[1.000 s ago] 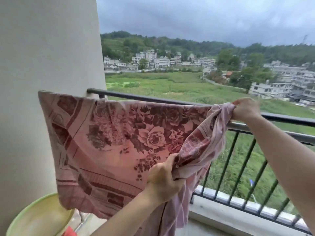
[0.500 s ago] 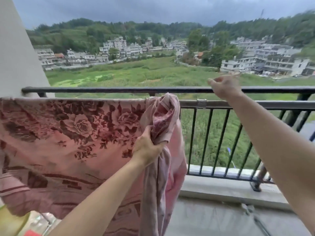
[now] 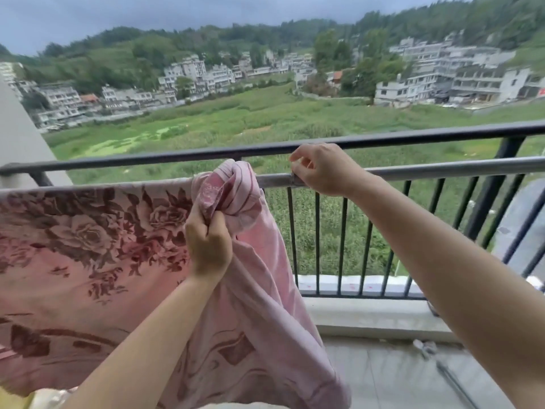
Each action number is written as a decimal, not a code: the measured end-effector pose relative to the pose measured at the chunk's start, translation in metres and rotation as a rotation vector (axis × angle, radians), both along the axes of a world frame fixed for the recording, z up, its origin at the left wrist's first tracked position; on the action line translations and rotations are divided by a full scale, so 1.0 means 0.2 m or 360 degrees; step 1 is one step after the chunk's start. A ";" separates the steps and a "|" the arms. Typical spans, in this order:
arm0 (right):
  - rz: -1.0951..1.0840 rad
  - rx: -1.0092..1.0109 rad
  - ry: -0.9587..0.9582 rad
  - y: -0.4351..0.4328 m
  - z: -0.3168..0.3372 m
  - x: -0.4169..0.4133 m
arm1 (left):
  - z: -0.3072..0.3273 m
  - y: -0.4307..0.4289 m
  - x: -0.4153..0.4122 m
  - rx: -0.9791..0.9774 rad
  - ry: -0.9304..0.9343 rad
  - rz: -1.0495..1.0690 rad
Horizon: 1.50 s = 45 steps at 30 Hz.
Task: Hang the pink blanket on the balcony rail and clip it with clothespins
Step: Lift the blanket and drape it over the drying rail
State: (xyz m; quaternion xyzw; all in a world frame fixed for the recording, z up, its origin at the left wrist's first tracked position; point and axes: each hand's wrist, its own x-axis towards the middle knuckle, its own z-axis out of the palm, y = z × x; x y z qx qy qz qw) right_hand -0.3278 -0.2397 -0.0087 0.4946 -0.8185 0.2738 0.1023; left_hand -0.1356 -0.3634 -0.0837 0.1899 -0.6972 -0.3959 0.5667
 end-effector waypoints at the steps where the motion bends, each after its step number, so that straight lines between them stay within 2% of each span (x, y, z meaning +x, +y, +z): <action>1: 0.0163 0.0036 -0.0086 -0.04 0.03 0.01 | 0.05 -0.03 -0.01 0.0025 0.0078 0.0034; 4: 0.0521 0.0277 -0.0437 -0.18 0.12 0.04 | 0.23 -0.14 -0.03 0.0087 0.0218 0.0131; 7: 0.0768 0.0508 -0.0398 -0.39 0.21 0.07 | 0.38 -0.25 -0.06 0.0045 0.0210 0.0177; 10: 0.0782 0.0378 -0.0346 -0.61 0.27 0.01 | 0.44 -0.33 -0.10 -0.0015 0.0182 0.0190; 13: 0.0781 0.0280 -0.0707 -0.73 0.36 -0.10 | 0.46 -0.40 -0.10 -0.0137 -0.0039 0.0279; 15: 0.0846 0.0331 -0.0767 -0.74 0.41 -0.14 | 0.46 -0.42 -0.10 -0.0215 -0.0330 0.0367; 20: 0.0885 0.0536 -0.0260 -0.69 0.51 -0.28 | 0.50 -0.30 -0.12 -0.0290 -0.0945 0.0789; 23: 0.0885 0.0665 -0.0182 -0.64 0.53 -0.33 | 0.47 -0.19 -0.15 -0.0487 -0.0933 0.0985; 28: 0.1051 0.1228 -0.0433 -0.44 0.49 -0.43 | 0.40 0.10 -0.24 -0.0683 -0.0917 0.1350; 31: 0.0995 0.1349 -0.0112 -0.37 0.44 -0.51 | 0.38 0.32 -0.35 -0.0684 -0.0986 0.1447; 34: 0.0982 0.1288 0.0212 -0.24 0.41 -0.58 | 0.38 0.53 -0.42 -0.0633 -0.1069 0.1537; 41: 0.1116 0.0996 0.0162 0.16 0.45 -0.77 | 0.41 0.91 -0.53 -0.0534 -0.1291 0.1445; 45: 0.1058 0.0799 0.0195 0.42 0.41 -0.86 | 0.42 1.09 -0.60 -0.0703 -0.1121 0.1387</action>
